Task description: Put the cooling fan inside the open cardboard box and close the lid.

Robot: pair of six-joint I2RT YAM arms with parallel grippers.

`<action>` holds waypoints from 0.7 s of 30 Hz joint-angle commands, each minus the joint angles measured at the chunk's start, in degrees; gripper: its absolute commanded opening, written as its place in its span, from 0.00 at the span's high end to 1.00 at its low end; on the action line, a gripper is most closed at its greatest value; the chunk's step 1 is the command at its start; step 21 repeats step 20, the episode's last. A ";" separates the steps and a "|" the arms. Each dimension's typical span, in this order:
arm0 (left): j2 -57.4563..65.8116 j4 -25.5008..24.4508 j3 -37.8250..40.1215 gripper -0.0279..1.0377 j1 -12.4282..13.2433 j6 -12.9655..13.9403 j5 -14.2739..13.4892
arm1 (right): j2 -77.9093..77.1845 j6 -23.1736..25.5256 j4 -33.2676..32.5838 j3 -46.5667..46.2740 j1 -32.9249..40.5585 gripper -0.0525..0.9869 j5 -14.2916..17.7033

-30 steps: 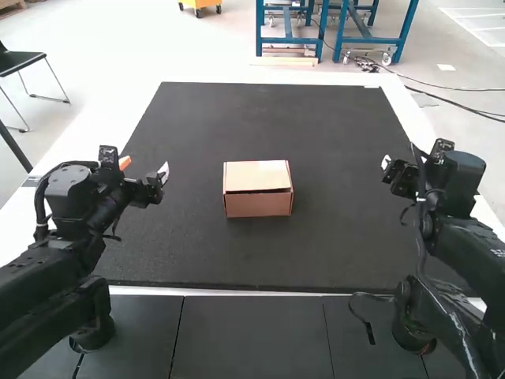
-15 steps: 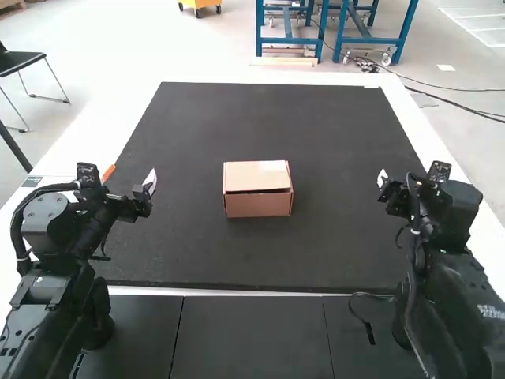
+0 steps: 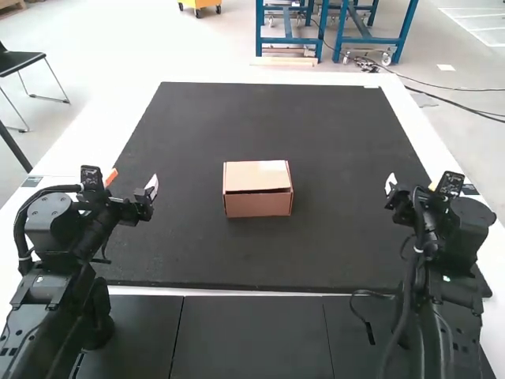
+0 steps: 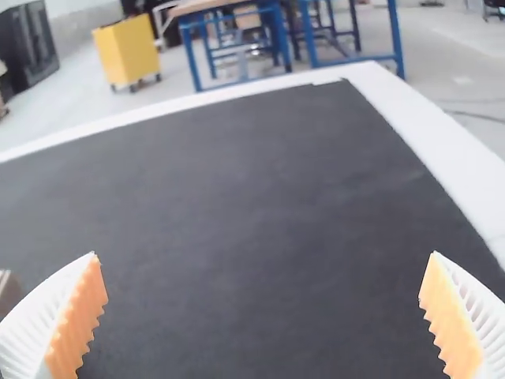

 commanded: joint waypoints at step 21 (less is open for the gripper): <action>-0.78 0.43 -0.40 0.06 0.55 0.01 0.60 | -0.64 -5.90 -1.98 -0.34 -7.50 0.08 0.15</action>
